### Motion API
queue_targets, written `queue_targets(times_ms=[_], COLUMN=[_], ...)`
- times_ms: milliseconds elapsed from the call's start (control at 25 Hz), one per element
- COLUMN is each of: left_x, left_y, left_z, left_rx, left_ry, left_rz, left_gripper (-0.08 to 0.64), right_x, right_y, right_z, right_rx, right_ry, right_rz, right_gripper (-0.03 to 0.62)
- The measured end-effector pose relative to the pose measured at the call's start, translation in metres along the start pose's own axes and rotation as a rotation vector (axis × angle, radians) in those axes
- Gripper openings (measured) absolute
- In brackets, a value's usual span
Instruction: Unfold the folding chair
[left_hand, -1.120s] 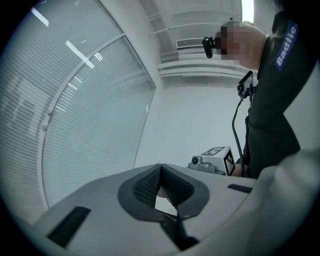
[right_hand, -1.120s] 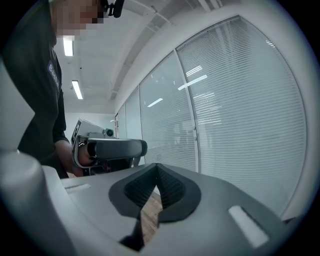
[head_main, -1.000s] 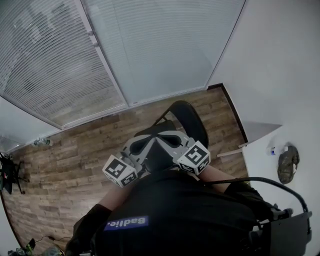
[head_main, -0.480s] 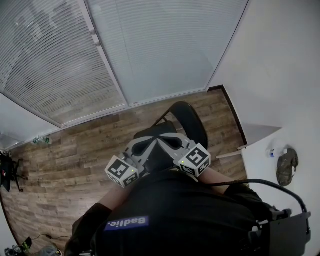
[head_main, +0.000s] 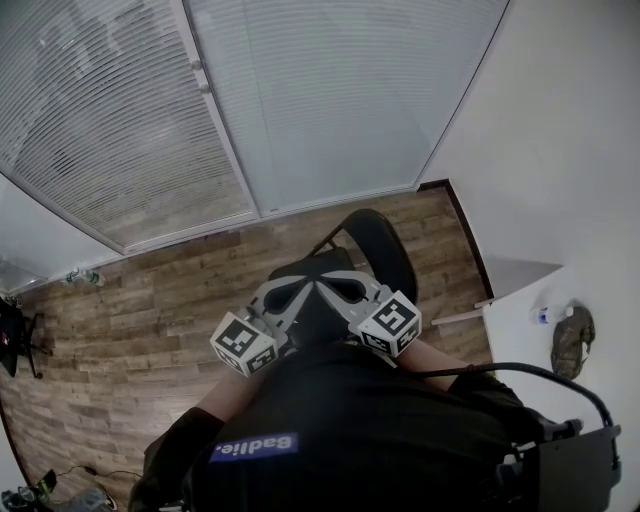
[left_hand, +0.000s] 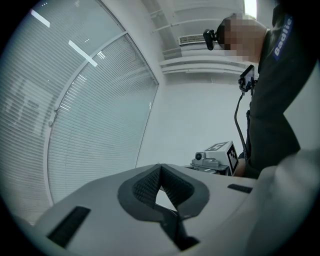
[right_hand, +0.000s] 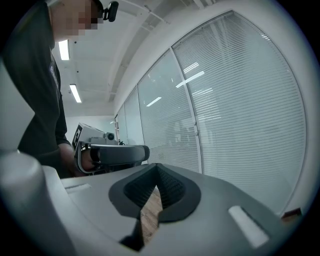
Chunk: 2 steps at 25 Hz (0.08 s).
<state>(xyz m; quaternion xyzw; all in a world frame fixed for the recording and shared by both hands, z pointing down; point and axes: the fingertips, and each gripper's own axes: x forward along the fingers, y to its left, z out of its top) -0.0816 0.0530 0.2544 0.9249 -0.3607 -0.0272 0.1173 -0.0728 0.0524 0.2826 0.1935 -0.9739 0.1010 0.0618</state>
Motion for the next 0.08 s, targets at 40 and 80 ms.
queue_targets(times_ms=[40, 80], left_x=[-0.0012, -0.0023], left_y=[0.0006, 0.0012], left_z=[-0.0012, -0.0023], left_rx=[0.000, -0.001], left_ry=[-0.001, -0.002], left_rz=[-0.001, -0.003], left_gripper=[0.005, 0.005], right_x=[0.0005, 0.0011], right_y=[0.0006, 0.0012], right_z=[-0.0002, -0.0003], right_rx=[0.001, 0.001], right_ry=[0.001, 0.002], right_rz=[-0.001, -0.001], right_gripper=[0.002, 0.002])
